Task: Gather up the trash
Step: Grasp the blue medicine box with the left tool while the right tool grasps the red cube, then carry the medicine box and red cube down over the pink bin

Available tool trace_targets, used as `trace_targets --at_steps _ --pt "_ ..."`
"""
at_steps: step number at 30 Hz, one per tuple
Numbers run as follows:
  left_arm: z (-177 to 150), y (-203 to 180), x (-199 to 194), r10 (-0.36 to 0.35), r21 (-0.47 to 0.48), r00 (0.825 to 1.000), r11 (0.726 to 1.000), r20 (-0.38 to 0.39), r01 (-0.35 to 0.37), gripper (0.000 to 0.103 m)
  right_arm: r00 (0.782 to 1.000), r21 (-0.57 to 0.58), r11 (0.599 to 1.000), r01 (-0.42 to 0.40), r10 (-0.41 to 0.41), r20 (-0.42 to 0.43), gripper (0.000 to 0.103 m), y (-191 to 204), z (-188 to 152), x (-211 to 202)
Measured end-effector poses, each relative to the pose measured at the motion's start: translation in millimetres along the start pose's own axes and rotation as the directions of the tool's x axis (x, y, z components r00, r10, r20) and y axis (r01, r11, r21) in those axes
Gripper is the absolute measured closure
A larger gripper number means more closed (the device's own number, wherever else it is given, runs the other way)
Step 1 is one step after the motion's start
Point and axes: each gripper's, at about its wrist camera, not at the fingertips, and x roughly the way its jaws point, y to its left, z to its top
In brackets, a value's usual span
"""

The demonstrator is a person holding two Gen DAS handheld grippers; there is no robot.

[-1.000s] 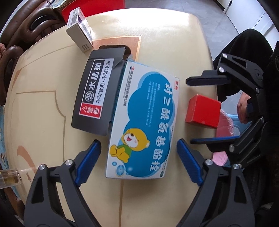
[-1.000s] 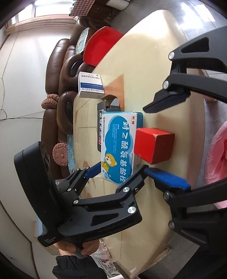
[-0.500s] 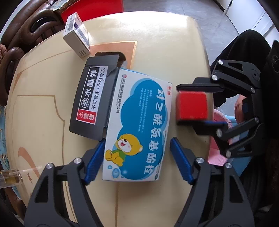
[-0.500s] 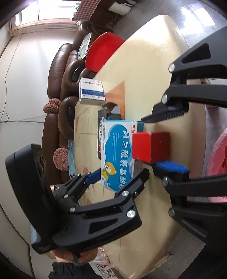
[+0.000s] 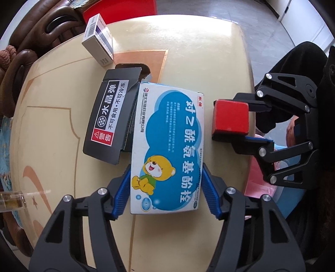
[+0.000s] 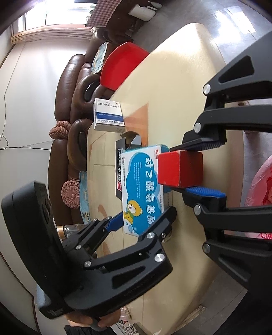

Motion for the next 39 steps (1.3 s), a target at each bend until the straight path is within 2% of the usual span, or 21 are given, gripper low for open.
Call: trace_targets --at_steps 6,15,26,39 --pt "-7.3 -6.5 -0.5 -0.003 -0.033 1.000 0.999 0.008 0.003 0.042 1.000 0.020 1.000 0.006 -0.006 -0.010 0.074 -10.8 2.3 0.8" --pt "-18.5 -8.0 -7.8 0.009 -0.032 1.000 0.999 0.027 -0.008 0.042 1.000 0.030 1.000 0.003 -0.002 -0.003 0.074 -15.2 3.4 -2.9" --pt "-23.9 -9.9 -16.5 0.049 -0.068 0.998 0.997 0.047 -0.045 0.043 1.000 0.020 1.000 0.000 0.000 0.007 0.074 -9.4 2.6 -12.3" --pt "-38.6 -32.0 -52.6 0.125 -0.101 0.987 0.988 0.101 -0.115 0.043 0.999 0.002 1.000 -0.017 0.017 0.035 0.074 -4.5 17.1 -38.3"
